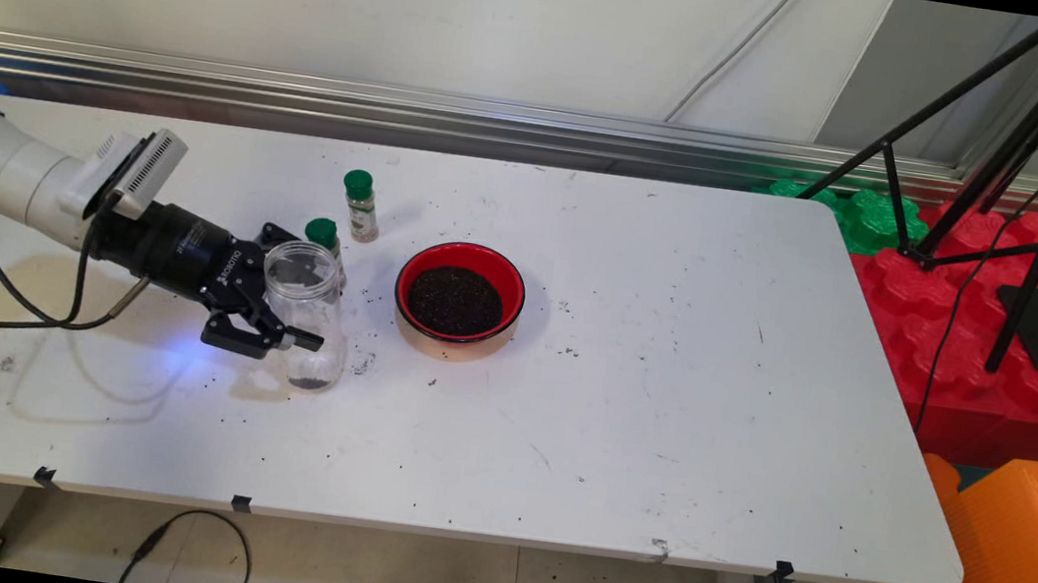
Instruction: Place the picked object on the table
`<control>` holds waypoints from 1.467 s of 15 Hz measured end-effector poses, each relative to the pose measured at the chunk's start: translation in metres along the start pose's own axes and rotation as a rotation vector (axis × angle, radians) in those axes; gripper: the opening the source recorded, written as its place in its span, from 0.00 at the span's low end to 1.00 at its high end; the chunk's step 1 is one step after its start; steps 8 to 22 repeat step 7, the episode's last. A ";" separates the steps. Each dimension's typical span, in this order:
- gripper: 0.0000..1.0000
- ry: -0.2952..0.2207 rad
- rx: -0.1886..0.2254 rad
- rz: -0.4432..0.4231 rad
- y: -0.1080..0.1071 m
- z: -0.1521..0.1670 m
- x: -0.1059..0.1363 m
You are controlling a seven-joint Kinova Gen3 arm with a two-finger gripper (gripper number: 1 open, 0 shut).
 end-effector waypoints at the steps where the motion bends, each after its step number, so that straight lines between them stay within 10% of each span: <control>1: 0.00 -0.003 0.001 -0.003 0.000 0.001 -0.001; 4: 0.00 -0.007 0.002 -0.010 0.000 0.002 -0.004; 5: 1.00 -0.008 0.002 -0.013 0.000 0.003 -0.004; 22: 1.00 -0.009 0.003 -0.019 0.000 0.003 -0.006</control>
